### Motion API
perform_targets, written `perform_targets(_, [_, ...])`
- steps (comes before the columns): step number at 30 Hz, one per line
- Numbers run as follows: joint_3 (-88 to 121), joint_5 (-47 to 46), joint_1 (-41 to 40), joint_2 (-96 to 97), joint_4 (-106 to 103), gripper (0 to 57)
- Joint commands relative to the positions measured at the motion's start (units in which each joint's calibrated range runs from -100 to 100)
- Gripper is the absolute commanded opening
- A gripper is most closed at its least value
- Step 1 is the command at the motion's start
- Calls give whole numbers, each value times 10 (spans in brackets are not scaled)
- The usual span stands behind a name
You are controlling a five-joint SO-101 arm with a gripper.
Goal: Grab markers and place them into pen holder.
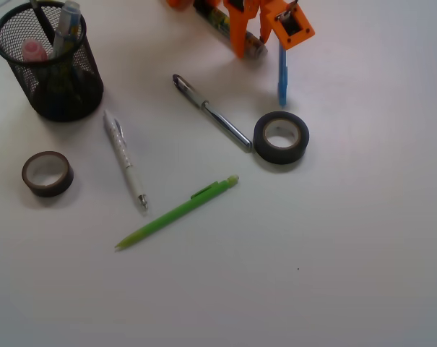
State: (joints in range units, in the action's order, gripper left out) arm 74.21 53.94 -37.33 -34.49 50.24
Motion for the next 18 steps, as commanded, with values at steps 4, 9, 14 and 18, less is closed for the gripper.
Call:
perform_targets(4, [2,1,-2,5,4,5])
perform_targets(9, [-3,-1,-2,5,4,3])
perform_targets(14, [-135,-57,33,5,28,3])
perform_targets(18, [-287,-103,114,6,100,4])
